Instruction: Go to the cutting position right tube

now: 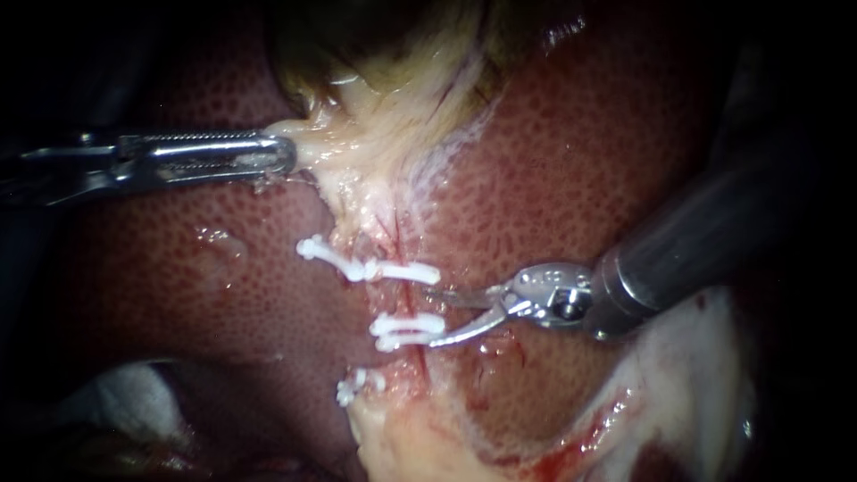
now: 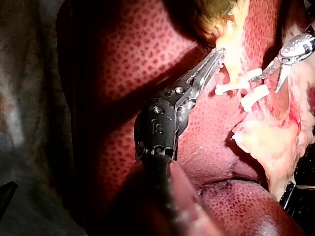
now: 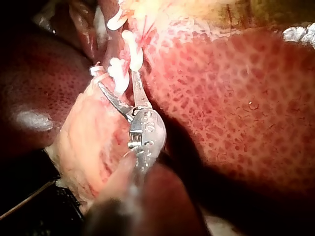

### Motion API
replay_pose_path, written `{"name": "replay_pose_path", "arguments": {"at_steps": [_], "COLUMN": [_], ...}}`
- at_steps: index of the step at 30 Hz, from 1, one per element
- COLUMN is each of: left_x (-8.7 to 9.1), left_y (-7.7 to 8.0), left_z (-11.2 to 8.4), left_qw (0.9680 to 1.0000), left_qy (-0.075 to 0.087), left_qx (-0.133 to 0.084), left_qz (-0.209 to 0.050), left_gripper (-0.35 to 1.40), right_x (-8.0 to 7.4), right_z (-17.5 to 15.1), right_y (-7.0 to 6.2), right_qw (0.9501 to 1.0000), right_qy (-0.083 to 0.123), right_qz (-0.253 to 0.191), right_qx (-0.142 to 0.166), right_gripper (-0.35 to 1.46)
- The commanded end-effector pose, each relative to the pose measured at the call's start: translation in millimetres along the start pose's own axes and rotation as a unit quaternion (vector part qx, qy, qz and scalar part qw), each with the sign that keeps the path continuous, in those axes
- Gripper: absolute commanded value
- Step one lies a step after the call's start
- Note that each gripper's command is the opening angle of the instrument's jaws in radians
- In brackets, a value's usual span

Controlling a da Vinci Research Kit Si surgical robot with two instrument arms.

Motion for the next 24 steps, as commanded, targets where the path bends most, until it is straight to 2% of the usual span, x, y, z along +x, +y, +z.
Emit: {"name": "replay_pose_path", "arguments": {"at_steps": [1,7,18,24], "left_x": [0.0,0.0,0.0,0.0], "left_y": [0.0,0.0,0.1,0.1], "left_z": [0.0,0.0,0.1,0.1], "left_qw": [1.0,1.0,1.0,1.0], "left_qy": [0.0,0.0,0.0,0.0], "left_qx": [0.001,0.001,0.001,0.001], "left_qz": [0.0,0.0,0.0,0.0], "left_gripper": [-0.35,-0.35,-0.35,-0.35], "right_x": [0.0,-0.1,0.4,0.9], "right_z": [0.3,1.2,2.0,2.5], "right_y": [0.2,1.0,1.3,0.8], "right_qw": [1.0,1.0,1.0,0.9998], "right_qy": [0.0,0.001,-0.002,0.015], "right_qz": [0.0,0.0,0.001,0.009], "right_qx": [-0.002,-0.005,-0.002,0.014], "right_gripper": [1.23,1.26,1.26,1.3]}}
